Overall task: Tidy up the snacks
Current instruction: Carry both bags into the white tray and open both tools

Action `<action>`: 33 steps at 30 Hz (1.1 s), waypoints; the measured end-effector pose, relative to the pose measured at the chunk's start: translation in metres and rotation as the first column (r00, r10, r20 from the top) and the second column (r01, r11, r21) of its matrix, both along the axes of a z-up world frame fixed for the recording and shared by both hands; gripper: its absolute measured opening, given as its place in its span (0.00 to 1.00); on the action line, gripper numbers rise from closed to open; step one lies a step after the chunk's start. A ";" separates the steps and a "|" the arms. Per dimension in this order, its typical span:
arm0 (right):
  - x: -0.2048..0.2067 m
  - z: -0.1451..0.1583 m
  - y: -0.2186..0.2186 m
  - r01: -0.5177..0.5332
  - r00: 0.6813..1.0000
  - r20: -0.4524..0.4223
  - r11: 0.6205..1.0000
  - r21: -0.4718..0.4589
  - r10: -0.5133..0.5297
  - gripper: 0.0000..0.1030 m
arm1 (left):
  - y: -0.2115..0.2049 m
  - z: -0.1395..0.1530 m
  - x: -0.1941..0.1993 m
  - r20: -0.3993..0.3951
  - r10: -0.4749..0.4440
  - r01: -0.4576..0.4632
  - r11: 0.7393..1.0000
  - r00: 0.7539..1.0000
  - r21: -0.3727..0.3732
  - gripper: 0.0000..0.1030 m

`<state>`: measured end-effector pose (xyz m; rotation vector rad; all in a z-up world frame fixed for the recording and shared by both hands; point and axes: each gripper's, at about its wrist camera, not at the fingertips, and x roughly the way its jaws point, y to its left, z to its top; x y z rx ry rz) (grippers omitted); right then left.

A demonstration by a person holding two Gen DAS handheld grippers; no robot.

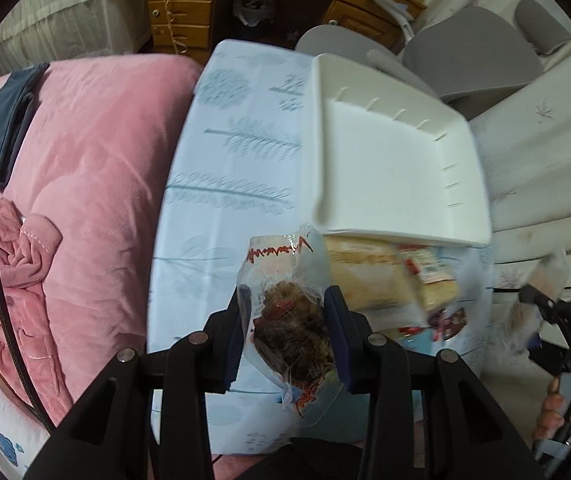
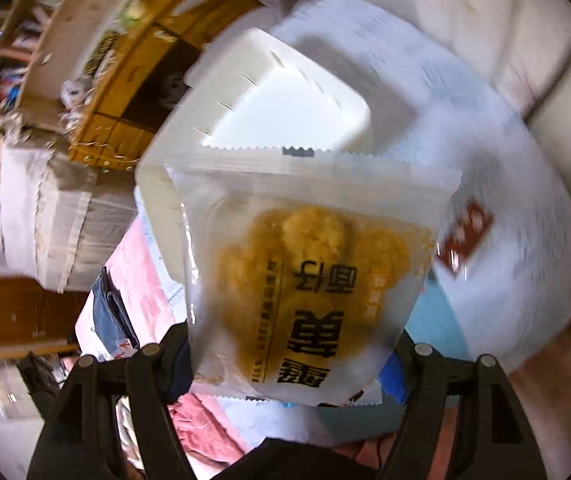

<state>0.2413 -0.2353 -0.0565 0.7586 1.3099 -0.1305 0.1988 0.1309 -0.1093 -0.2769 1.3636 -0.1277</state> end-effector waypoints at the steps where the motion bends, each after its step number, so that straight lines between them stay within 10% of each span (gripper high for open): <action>1: 0.007 0.004 -0.004 -0.023 0.999 0.022 1.000 -0.014 0.024 0.71 | -0.007 0.004 0.002 0.006 0.003 -0.003 1.000 1.000 0.004 0.35; 16: 0.069 -0.006 -0.018 -0.214 0.955 0.206 0.977 -0.011 0.212 0.72 | -0.080 0.029 0.064 0.105 0.079 -0.082 0.996 0.991 0.023 0.35; 33: 0.112 -0.039 -0.009 -0.259 0.942 0.213 0.965 -0.037 0.261 0.78 | -0.110 -0.006 0.121 0.123 0.055 -0.052 0.998 0.991 -0.025 0.43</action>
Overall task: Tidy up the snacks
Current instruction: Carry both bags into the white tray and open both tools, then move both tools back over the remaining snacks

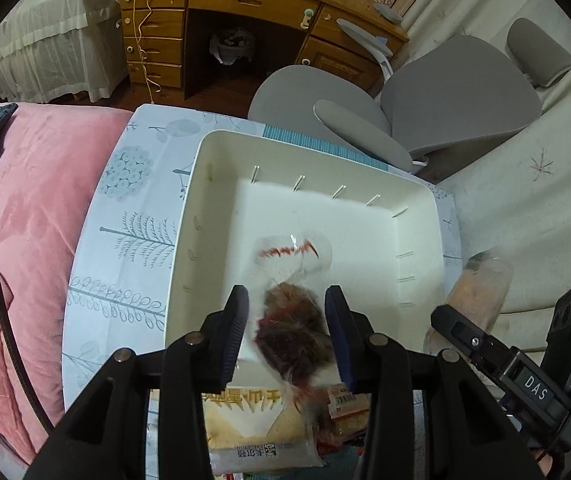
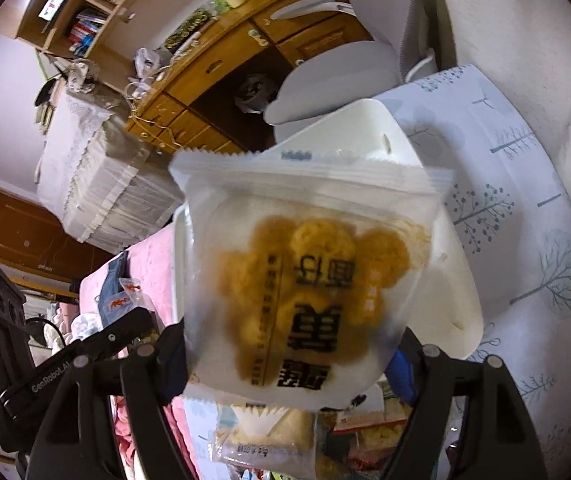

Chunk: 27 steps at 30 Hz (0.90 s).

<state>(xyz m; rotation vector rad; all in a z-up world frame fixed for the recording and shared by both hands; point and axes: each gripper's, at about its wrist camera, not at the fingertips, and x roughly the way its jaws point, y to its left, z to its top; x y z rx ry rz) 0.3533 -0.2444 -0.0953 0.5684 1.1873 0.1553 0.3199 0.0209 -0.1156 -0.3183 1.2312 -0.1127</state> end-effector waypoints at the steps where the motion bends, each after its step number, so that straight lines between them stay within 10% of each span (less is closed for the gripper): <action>1: 0.000 -0.002 -0.001 0.005 1.000 -0.014 1.000 -0.002 -0.005 0.79 | 0.000 0.000 0.001 -0.005 -0.001 0.001 1.000 1.000 0.007 0.57; 3: -0.003 -0.007 -0.004 0.023 0.999 -0.040 1.000 -0.008 -0.023 0.83 | 0.001 0.000 -0.001 0.005 -0.001 0.001 1.000 1.000 0.015 0.72; 27: -0.159 0.050 0.022 0.103 0.993 0.068 0.994 -0.046 -0.100 0.93 | 0.045 0.054 -0.162 0.089 -0.063 0.063 0.998 0.994 0.000 0.76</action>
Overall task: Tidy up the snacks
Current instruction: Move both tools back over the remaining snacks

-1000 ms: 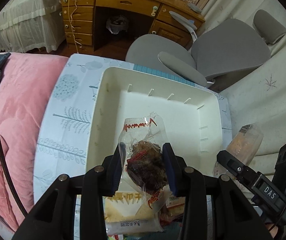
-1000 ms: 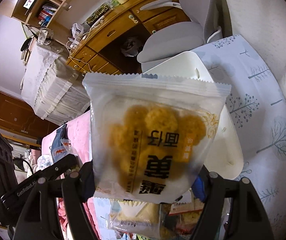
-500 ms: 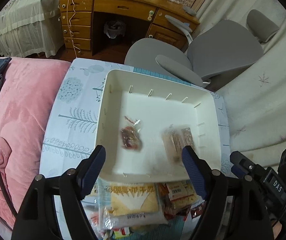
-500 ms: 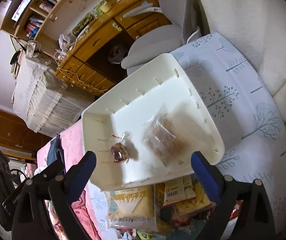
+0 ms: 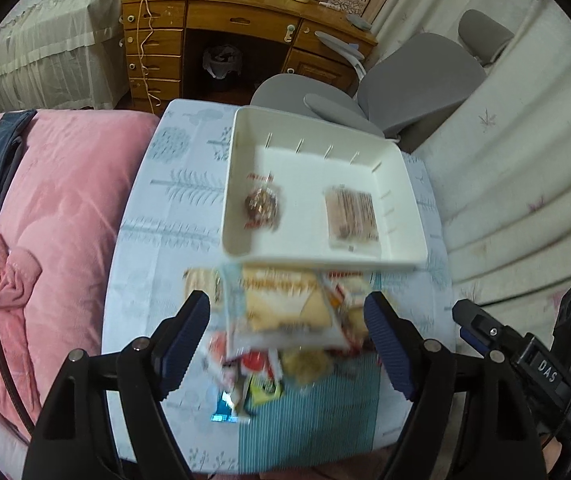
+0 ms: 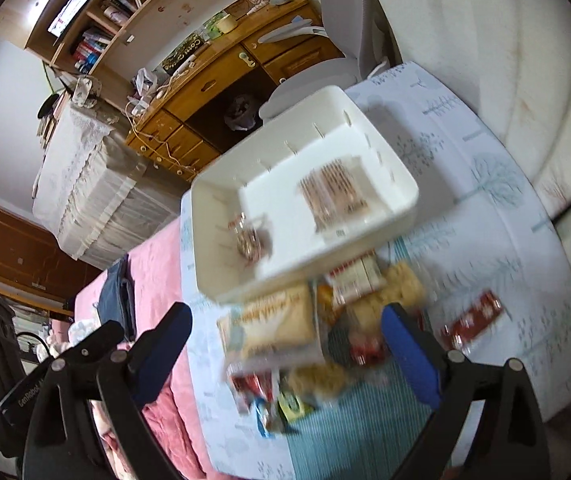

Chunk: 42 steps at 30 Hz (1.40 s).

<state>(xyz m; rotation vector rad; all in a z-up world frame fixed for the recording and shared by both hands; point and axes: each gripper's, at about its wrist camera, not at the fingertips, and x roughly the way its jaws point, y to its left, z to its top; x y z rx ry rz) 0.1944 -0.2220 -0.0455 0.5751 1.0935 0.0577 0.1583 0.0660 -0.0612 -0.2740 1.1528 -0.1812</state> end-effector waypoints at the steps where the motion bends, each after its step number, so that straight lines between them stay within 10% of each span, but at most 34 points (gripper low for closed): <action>1: -0.011 -0.002 0.002 0.003 1.000 -0.003 1.000 -0.006 -0.003 0.93 | 0.002 0.000 -0.009 0.000 0.002 -0.002 1.000 1.000 -0.003 0.76; 20: -0.130 -0.070 -0.021 0.061 0.993 -0.087 0.980 -0.190 -0.078 0.93 | -0.002 -0.076 -0.110 -0.100 -0.036 0.037 0.999 0.994 0.013 0.76; 42: -0.101 -0.134 -0.076 0.048 0.996 -0.059 0.933 -0.358 -0.074 0.93 | 0.003 -0.187 -0.088 -0.254 0.077 -0.035 0.985 0.964 0.168 0.76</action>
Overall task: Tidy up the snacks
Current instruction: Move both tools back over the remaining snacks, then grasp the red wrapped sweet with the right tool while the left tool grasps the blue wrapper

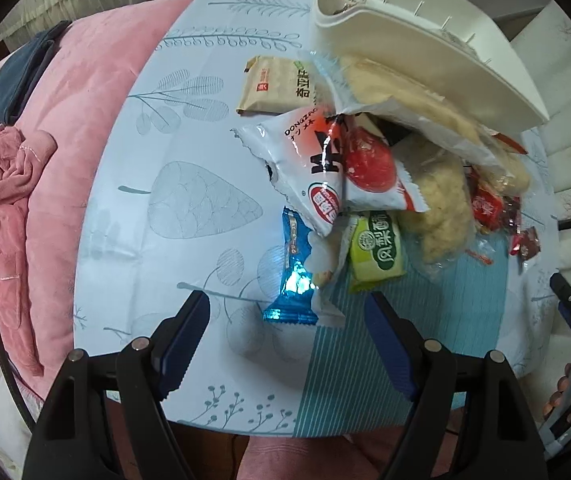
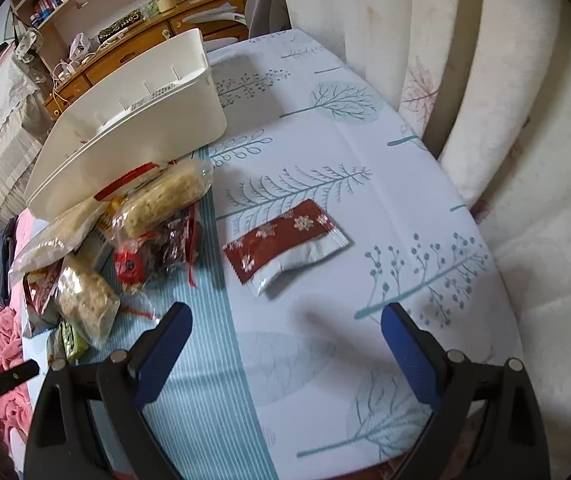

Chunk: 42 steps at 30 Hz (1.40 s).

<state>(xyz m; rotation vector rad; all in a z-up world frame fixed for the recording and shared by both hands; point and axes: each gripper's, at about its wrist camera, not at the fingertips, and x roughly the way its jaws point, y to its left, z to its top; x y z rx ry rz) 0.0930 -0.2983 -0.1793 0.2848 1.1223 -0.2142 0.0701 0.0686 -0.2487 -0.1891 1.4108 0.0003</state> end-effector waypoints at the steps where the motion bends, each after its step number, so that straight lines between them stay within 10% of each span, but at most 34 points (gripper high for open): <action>1: 0.004 -0.002 -0.001 -0.006 1.000 -0.002 1.000 0.009 0.006 0.93 | -0.001 -0.002 0.002 -0.002 0.000 0.000 1.000 1.000 0.001 0.76; 9: 0.041 -0.020 0.001 -0.098 0.994 -0.059 0.995 -0.036 0.096 0.93 | -0.003 -0.026 0.016 -0.055 0.049 -0.048 0.999 0.997 0.020 0.75; 24: 0.087 -0.051 0.005 -0.291 0.947 -0.162 0.954 -0.073 0.276 0.93 | -0.011 -0.038 0.023 0.010 0.134 -0.135 0.988 0.991 0.082 0.42; 42: 0.112 -0.054 0.010 -0.378 0.922 -0.135 0.920 -0.104 0.364 0.61 | -0.003 -0.031 0.018 0.055 0.171 -0.174 0.983 0.984 0.057 0.29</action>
